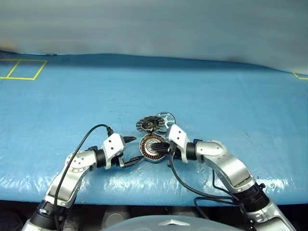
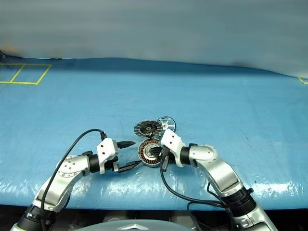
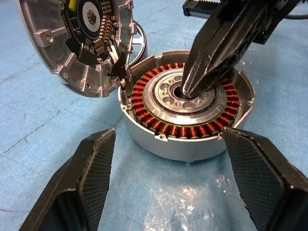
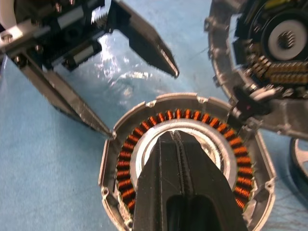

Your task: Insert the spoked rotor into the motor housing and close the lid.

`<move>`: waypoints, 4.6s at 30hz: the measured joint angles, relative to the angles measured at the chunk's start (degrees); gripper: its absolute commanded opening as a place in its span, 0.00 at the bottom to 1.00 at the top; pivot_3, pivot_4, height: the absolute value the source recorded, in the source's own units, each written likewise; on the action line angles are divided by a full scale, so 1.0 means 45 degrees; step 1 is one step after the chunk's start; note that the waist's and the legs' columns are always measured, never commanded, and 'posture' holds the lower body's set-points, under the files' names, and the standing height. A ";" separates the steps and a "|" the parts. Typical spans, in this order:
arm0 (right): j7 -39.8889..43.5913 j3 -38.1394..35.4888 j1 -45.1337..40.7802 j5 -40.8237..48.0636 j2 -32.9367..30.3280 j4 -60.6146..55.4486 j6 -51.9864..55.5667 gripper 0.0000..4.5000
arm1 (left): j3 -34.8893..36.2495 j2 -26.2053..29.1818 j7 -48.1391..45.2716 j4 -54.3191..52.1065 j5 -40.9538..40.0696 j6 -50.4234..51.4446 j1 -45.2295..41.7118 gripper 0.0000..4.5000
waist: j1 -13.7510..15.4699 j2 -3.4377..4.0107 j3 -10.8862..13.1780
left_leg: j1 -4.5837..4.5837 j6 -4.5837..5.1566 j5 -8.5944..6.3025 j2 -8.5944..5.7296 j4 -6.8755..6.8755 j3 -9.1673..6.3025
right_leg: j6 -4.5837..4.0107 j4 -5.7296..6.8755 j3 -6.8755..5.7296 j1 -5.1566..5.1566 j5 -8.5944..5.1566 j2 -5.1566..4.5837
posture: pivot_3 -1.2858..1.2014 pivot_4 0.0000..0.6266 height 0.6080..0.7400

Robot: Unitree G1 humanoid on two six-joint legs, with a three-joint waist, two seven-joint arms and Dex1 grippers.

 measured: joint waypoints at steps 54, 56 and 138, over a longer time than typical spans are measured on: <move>0.0833 0.1305 -0.4563 -0.4872 -0.0886 0.5492 -0.3590 0.64 | 0.0027 -0.0036 0.0446 -0.0003 -0.0214 -0.0045 0.0157 0.85 | -0.0034 0.0018 0.0013 | 0.0002 0.0001 0.0000 -0.0013 -0.0001 0.0001 | 0.0011 0.0000 0.0000 0.0002 0.0017 -0.0010 | 0.52 0.24 1.00; 0.1019 0.1319 -0.4620 -0.4974 -0.0929 0.5497 -0.3570 0.64 | 0.0023 -0.0038 0.0460 0.0000 -0.0212 -0.0049 0.0155 0.85 | -0.0029 0.0018 0.0013 | 0.0004 0.0001 0.0000 -0.0013 0.0004 0.0001 | 0.0014 0.0000 0.0000 0.0005 0.0018 -0.0011 | 0.52 0.24 1.00; 0.1068 -0.1682 -0.0310 -0.2294 -0.3999 0.0518 0.0079 0.53 | -0.0110 -0.0211 -0.0040 0.1013 -0.0058 -0.0936 -0.0392 0.85 | 0.0048 0.0016 0.0024 | 0.0001 0.0002 0.0000 -0.0022 0.0005 0.0015 | 0.0013 -0.0006 0.0007 0.0002 0.0010 -0.0006 | 0.52 0.24 1.00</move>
